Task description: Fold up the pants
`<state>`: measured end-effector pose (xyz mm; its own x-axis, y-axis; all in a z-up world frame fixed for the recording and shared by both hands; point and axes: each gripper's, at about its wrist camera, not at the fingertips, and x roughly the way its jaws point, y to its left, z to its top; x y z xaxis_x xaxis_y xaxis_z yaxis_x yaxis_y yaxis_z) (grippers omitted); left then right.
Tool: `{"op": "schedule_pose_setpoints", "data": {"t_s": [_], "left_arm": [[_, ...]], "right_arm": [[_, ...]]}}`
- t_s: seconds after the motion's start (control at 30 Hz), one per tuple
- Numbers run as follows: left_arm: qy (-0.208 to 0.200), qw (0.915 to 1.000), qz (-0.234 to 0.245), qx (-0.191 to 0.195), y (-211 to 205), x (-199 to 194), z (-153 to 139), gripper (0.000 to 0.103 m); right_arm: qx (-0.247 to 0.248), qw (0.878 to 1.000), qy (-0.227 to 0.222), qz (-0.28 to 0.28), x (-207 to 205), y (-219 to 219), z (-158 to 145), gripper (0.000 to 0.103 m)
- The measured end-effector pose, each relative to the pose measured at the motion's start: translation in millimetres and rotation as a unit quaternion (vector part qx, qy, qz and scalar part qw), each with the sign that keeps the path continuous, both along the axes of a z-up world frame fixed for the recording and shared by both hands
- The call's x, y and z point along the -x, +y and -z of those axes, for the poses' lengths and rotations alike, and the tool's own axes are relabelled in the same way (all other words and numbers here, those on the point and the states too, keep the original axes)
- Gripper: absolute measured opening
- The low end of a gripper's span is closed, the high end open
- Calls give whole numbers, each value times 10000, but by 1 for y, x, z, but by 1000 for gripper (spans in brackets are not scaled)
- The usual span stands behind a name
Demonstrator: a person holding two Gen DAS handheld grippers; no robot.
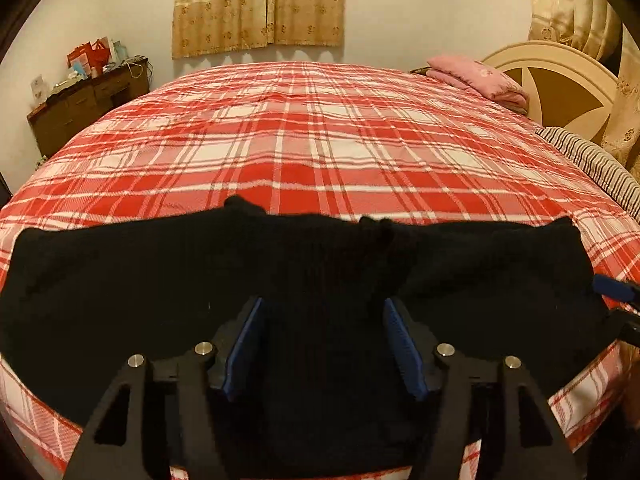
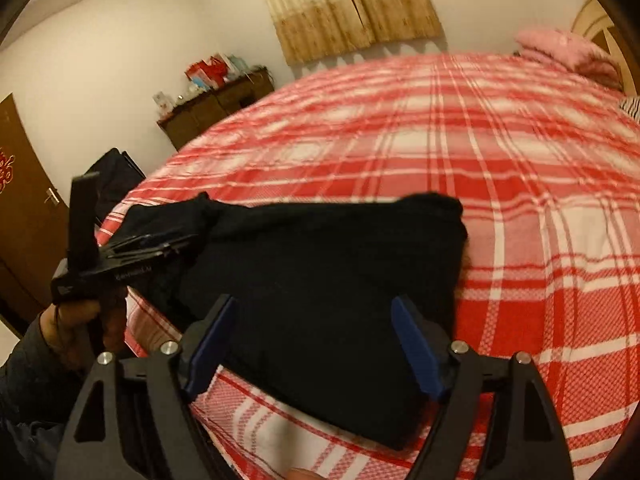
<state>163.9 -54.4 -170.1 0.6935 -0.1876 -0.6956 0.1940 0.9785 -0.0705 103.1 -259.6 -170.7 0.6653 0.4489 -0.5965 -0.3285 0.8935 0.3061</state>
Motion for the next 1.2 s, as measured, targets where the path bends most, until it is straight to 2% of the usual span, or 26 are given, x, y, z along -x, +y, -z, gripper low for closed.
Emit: {"op": "schedule_pose_setpoints", "data": {"t_s": [0.17, 0.23, 0.3, 0.33, 0.4, 0.47, 0.57, 0.67, 0.73, 0.83, 0.93, 0.97, 1.07, 1.13, 1.2], "left_arm": [[-115, 9995, 31, -299, 0, 11, 0, 69], [-251, 9983, -48, -533, 2, 15, 0, 76], [-192, 9966, -186, -785, 4, 11, 6, 77], [-118, 9961, -227, -843, 5, 8, 10, 79], [-83, 9982, -303, -508, 18, 5, 15, 83], [-15, 9988, -386, -314, 27, 6, 13, 83], [-91, 9977, -466, -475, 33, 8, 10, 83], [-62, 9970, -608, -481, 38, 9, 9, 83], [-113, 9959, -708, -544, 42, 10, 6, 83], [-246, 9942, -768, -707, 49, 14, -1, 83], [-238, 9929, -877, -763, 63, 14, -5, 83], [-222, 9924, -926, -775, 68, 13, -5, 83], [-181, 9903, -1087, -846, 85, 10, -4, 83], [-166, 9888, -1138, -949, 94, 9, -4, 83], [-197, 9872, -1172, -1059, 104, 8, -6, 83]], "right_arm": [[407, 9975, -497, -281, 15, 27, -8, 84], [638, 9955, -587, -371, 18, 38, -8, 84], [928, 9934, -509, -445, 17, 53, -1, 87], [1113, 9924, -318, -414, 11, 61, 6, 87], [1251, 9914, 91, -369, -1, 69, 22, 88], [1290, 9910, -46, -352, -1, 71, 21, 90], [781, 9959, -195, -420, 3, 61, 10, 89], [746, 9950, -555, -357, 8, 68, -2, 89], [722, 9941, -626, -509, 4, 85, -7, 89], [515, 9937, -485, -873, -8, 111, -8, 89], [554, 9900, 313, -1262, -31, 136, 17, 90], [644, 9899, 386, -1205, -34, 139, 24, 90], [788, 9889, 69, -1257, -26, 143, 19, 90], [400, 9913, -28, -1255, -22, 134, 11, 90], [248, 9928, -171, -1156, -20, 127, 4, 90]]}}
